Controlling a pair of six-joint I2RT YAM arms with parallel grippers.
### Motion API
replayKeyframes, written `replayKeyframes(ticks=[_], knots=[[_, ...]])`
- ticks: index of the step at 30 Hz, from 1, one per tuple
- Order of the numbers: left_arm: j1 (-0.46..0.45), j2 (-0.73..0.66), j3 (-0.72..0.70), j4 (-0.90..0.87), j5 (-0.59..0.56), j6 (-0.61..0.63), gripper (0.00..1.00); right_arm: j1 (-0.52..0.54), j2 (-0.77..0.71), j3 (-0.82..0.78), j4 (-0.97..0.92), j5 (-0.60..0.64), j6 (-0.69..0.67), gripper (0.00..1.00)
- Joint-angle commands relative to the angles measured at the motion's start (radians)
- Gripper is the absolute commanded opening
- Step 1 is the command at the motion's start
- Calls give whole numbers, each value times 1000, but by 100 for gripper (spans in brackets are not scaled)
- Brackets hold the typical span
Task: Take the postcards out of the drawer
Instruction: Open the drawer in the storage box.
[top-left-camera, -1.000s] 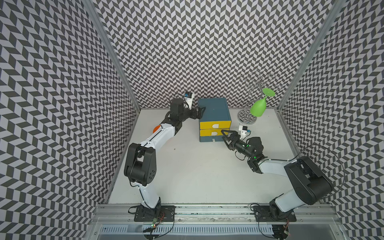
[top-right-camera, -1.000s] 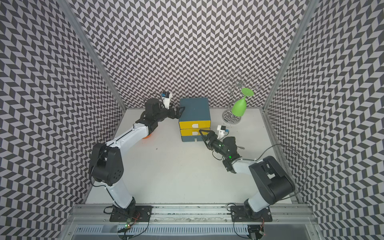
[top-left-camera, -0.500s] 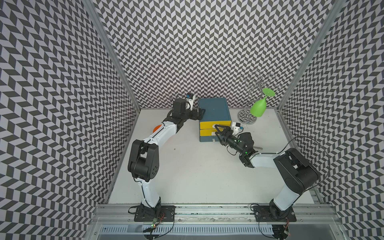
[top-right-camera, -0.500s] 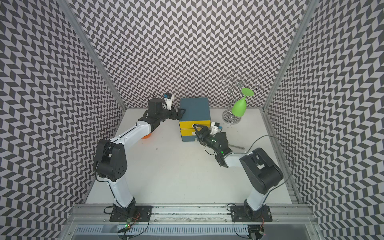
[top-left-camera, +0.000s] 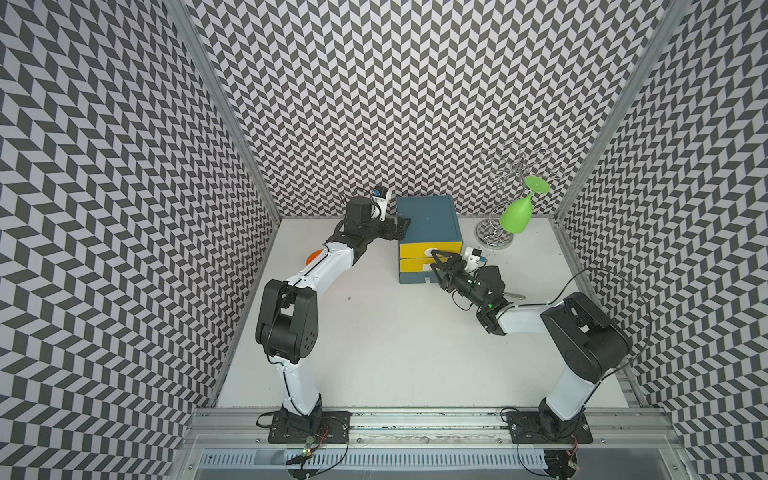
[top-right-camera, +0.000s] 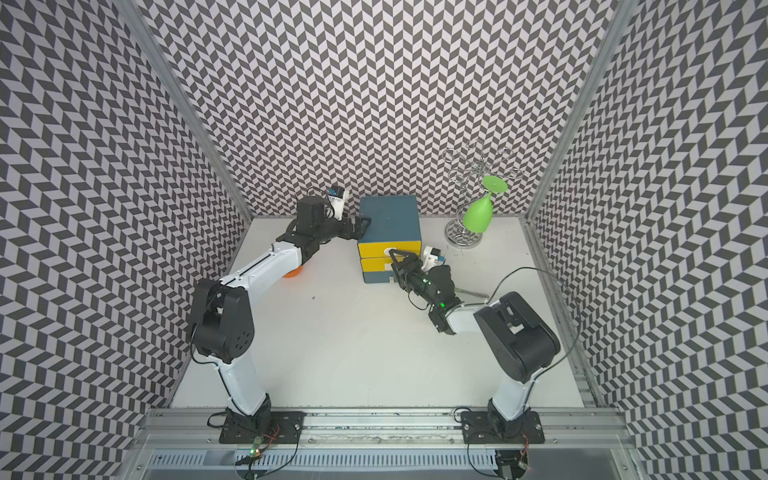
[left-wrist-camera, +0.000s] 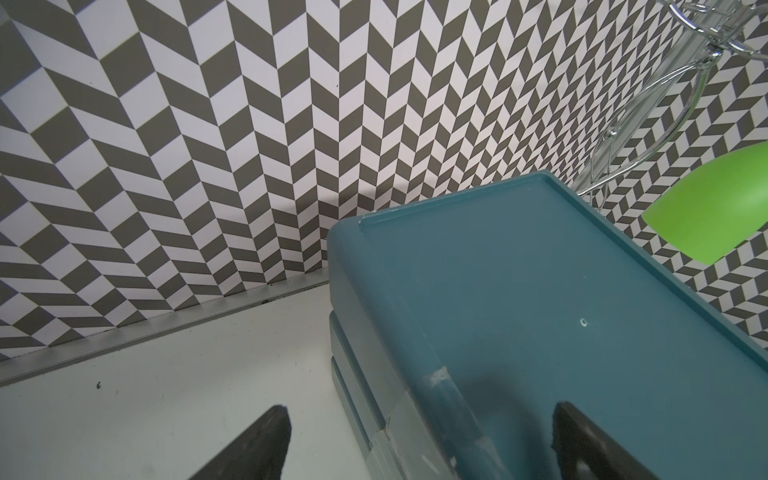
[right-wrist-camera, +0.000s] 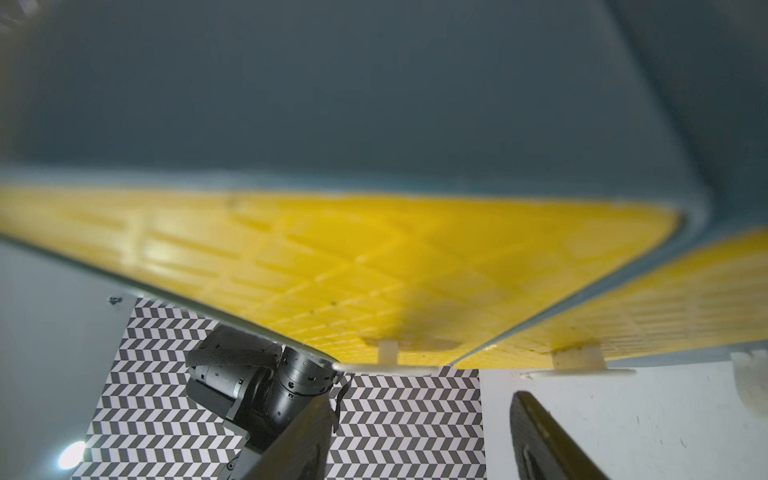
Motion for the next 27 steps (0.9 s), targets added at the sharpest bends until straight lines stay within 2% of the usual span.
replayKeyframes(ticks=[1, 27], knots=[[-6, 25, 9, -71, -12, 28, 99, 10, 5, 19, 76, 27, 33, 69], [-6, 8, -1, -60, 5, 22, 99, 90, 3, 87, -46, 239, 113, 62]])
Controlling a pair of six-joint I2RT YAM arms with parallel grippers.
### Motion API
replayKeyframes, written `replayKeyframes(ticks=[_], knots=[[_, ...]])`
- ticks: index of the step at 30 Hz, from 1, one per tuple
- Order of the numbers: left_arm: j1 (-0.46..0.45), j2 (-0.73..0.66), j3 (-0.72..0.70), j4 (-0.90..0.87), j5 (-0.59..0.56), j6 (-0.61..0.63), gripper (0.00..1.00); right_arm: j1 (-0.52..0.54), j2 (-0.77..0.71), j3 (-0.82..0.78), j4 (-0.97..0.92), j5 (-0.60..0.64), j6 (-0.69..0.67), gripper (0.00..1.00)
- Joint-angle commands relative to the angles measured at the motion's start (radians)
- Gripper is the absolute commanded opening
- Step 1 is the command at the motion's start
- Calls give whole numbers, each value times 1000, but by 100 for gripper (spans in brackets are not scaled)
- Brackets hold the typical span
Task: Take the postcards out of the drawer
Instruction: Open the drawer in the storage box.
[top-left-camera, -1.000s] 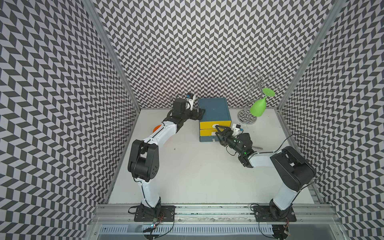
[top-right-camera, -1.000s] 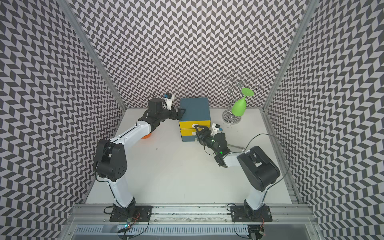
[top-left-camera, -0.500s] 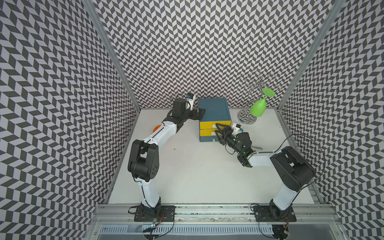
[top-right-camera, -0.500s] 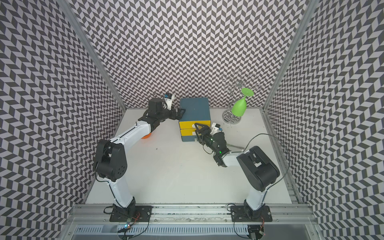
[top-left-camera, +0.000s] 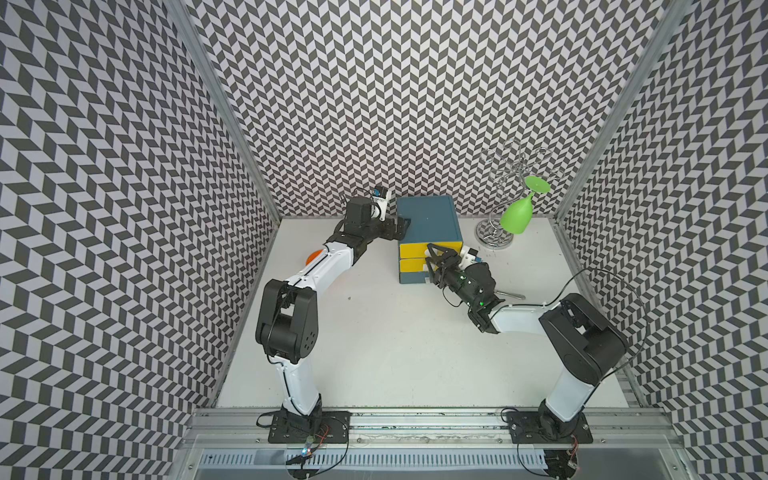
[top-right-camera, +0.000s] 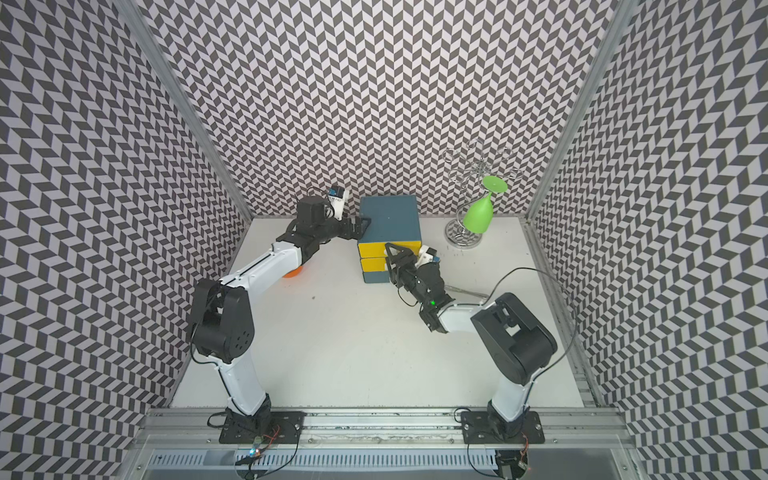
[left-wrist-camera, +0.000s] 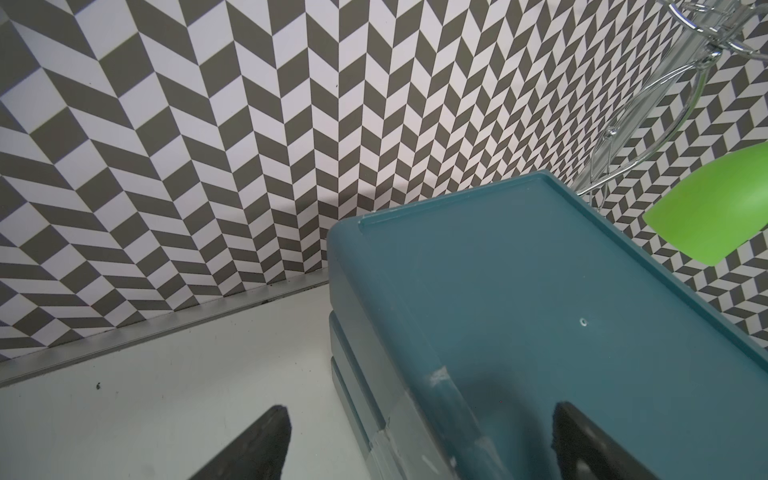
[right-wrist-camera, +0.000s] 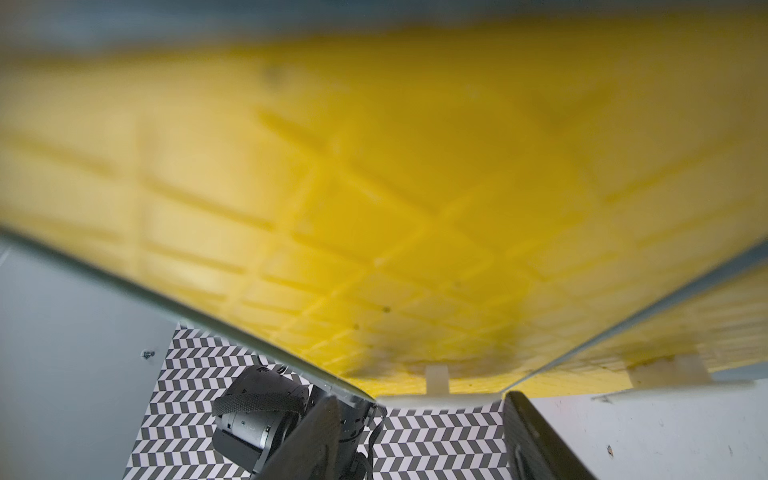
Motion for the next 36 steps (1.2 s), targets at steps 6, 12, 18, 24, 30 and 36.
replayKeyframes(ticks=[6, 12, 18, 24, 30, 36], knots=[[-6, 9, -6, -60, 3, 25, 99, 10, -6, 3, 14, 80, 13, 57], [-6, 8, -8, -57, 4, 25, 99, 11, -9, 11, -8, 96, 2, 51], [-6, 3, -9, -55, 13, 23, 99, 11, -7, 18, -30, 117, -5, 46], [-6, -2, -8, -49, 18, 23, 99, 11, -7, 23, -44, 127, -24, 38], [-5, -4, -9, -50, 19, 24, 99, 14, -30, 20, -66, 131, -47, 35], [-3, -8, -8, -49, 18, 27, 99, 38, -99, -18, -103, 142, -79, 35]])
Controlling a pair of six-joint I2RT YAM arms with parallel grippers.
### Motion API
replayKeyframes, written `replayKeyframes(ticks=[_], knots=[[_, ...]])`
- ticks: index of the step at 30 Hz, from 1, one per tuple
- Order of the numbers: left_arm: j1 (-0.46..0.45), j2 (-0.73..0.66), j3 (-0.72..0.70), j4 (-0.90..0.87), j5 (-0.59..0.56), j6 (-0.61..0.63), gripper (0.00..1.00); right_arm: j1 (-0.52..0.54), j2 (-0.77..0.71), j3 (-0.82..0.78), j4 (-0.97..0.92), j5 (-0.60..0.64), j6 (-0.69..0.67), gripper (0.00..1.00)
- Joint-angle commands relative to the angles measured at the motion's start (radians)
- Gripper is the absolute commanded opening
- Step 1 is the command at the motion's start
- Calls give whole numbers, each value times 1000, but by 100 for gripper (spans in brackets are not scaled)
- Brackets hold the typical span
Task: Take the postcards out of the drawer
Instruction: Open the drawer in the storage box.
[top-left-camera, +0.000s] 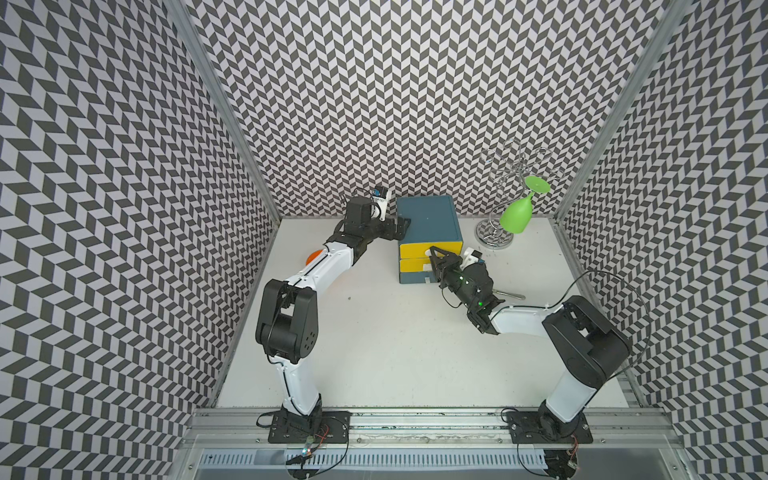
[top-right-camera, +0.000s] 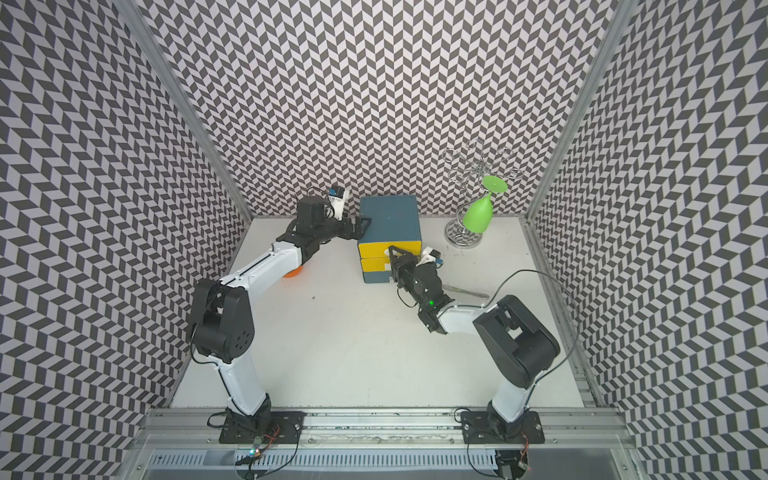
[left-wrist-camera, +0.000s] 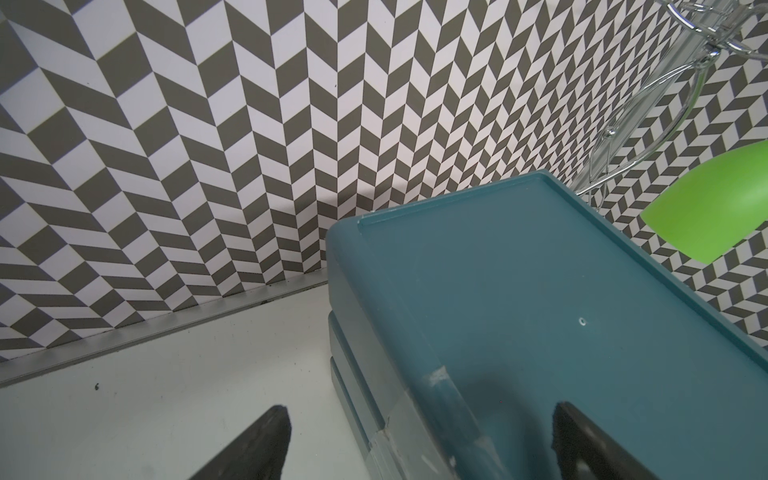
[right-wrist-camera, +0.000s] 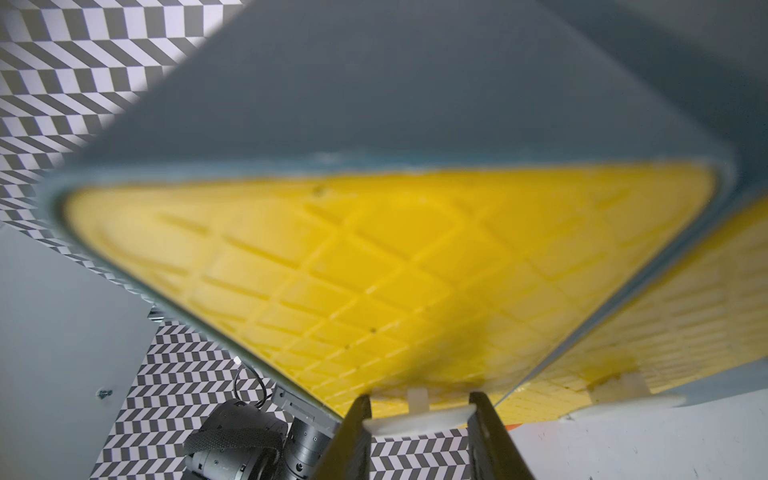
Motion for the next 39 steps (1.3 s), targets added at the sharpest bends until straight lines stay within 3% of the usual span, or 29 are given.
replayKeyframes(ticks=[1, 23, 39], knots=[[-2, -8, -8, -50, 4, 25, 99, 23, -73, -27, -14, 27, -46, 35], [2, -4, -18, -46, 12, 10, 99, 174, -312, -292, -66, 66, 38, 34], [2, -10, -21, -52, 9, 15, 99, 234, -427, -375, -121, 84, 93, 33]])
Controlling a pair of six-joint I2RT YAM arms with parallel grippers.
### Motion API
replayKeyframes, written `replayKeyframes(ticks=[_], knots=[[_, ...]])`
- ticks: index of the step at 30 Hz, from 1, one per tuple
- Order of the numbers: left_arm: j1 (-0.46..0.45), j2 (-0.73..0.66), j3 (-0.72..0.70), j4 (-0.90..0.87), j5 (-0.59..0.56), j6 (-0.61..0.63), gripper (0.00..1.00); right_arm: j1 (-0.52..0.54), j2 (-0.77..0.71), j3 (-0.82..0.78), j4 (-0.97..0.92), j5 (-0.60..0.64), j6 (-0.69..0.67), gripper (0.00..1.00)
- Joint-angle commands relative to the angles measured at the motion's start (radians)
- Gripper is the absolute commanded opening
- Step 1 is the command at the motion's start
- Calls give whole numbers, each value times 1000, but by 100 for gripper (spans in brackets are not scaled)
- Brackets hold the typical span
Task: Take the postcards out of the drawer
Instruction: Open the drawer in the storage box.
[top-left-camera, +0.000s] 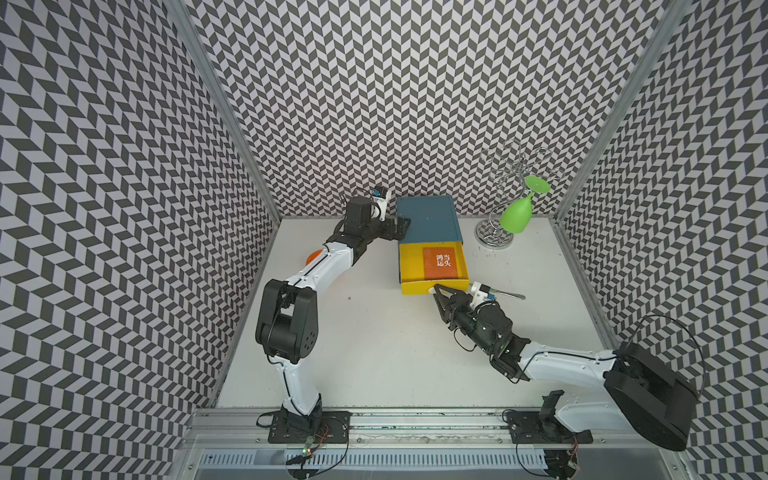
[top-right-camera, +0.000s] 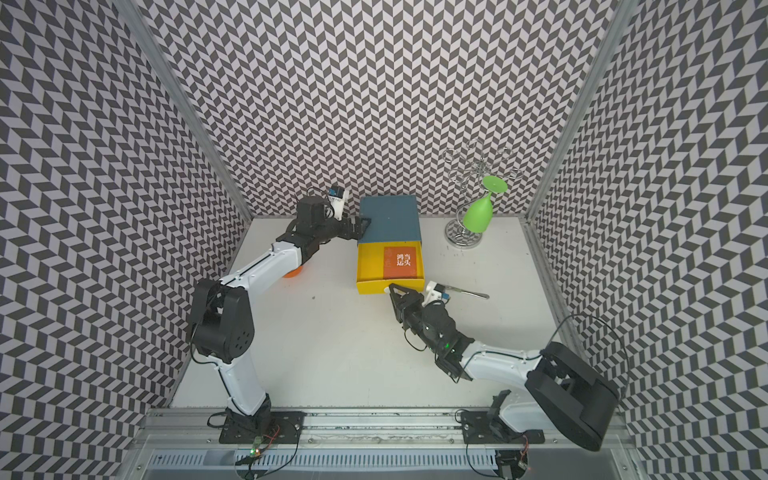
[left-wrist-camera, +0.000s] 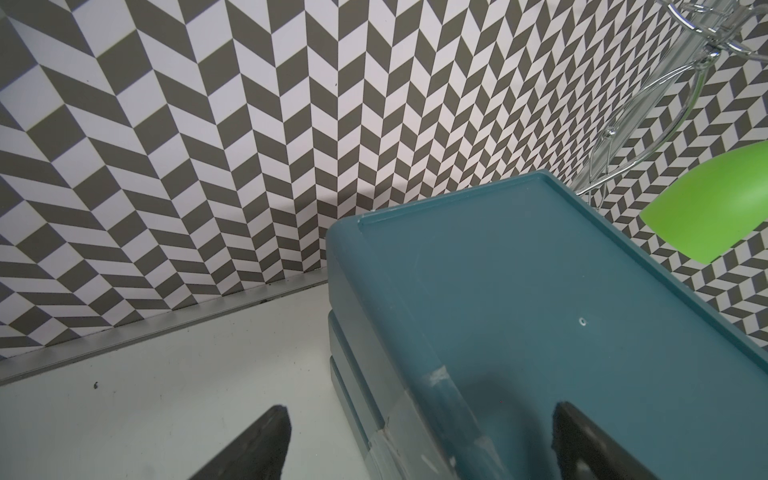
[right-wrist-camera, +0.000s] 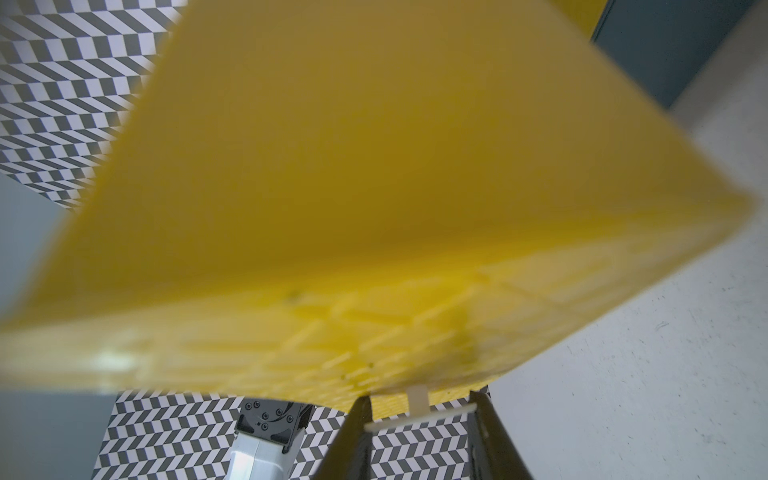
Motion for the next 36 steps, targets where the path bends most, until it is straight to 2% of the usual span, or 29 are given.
replayKeyframes(ticks=[1, 36], knots=[[1, -10, -20, -53, 7, 19, 99, 16, -33, -21, -26, 0, 16, 33], [12, 4, -10, -54, 12, 22, 99, 53, -71, -59, -73, 5, 32, 33]])
